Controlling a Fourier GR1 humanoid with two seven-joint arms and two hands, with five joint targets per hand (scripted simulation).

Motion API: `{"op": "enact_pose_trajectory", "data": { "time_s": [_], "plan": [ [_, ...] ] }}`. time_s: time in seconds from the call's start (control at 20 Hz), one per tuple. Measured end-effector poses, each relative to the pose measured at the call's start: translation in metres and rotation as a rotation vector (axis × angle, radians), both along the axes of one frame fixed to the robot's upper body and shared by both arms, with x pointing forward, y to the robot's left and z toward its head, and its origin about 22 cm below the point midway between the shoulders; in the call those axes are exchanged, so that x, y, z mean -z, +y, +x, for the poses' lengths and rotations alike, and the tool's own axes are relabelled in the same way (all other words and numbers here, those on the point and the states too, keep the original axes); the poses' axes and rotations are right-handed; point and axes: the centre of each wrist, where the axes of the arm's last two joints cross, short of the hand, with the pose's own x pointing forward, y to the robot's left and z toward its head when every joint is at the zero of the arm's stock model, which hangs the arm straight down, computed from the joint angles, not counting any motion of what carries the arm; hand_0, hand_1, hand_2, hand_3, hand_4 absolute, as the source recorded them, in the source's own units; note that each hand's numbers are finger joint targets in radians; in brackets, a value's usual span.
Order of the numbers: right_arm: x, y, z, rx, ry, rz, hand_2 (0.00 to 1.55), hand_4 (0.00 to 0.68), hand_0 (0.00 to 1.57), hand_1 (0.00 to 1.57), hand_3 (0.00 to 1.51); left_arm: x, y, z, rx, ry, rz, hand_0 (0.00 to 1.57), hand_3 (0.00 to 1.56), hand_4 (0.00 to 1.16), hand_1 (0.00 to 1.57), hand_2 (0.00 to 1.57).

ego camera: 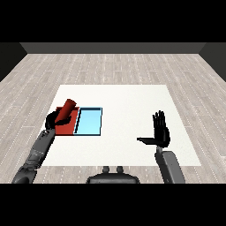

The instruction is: Pick the red can and put it in the red box

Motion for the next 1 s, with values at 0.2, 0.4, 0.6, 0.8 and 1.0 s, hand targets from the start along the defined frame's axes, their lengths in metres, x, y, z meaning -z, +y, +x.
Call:
{"op": "enact_pose_trajectory", "data": {
  "time_s": [0.2, 0.4, 0.6, 0.8, 1.0],
  "plan": [
    [0.009, -0.001, 0.007, 0.012, 0.007, -0.015, 0.00, 0.000, 0.00, 0.00, 0.00, 0.021, 0.018, -0.005, -0.074, 0.163, 0.053, 0.00, 0.00, 0.72, 0.00, 0.00],
    [0.017, -0.003, 0.016, 0.025, 0.011, -0.023, 0.00, 0.000, 0.00, 0.00, 0.00, 0.039, 0.019, -0.008, -0.102, 0.293, 0.057, 1.12, 0.00, 0.65, 1.12, 1.04],
    [0.024, 0.000, 0.024, 0.025, 0.003, -0.022, 0.00, 0.000, 0.00, 0.00, 0.00, 0.050, 0.022, -0.013, -0.046, 0.375, 0.042, 0.00, 0.00, 0.20, 0.00, 0.00],
    [0.027, 0.002, 0.028, 0.021, -0.003, -0.017, 0.00, 0.000, 0.00, 0.00, 0.00, 0.048, 0.024, -0.011, -0.022, 0.461, 0.067, 0.00, 0.00, 0.00, 0.00, 0.00],
    [0.026, 0.002, 0.028, 0.005, -0.013, -0.011, 0.00, 0.000, 0.00, 0.00, 0.00, 0.041, 0.030, -0.007, -0.042, 0.313, -0.032, 0.00, 0.00, 0.00, 0.00, 0.00]
  ]
}}
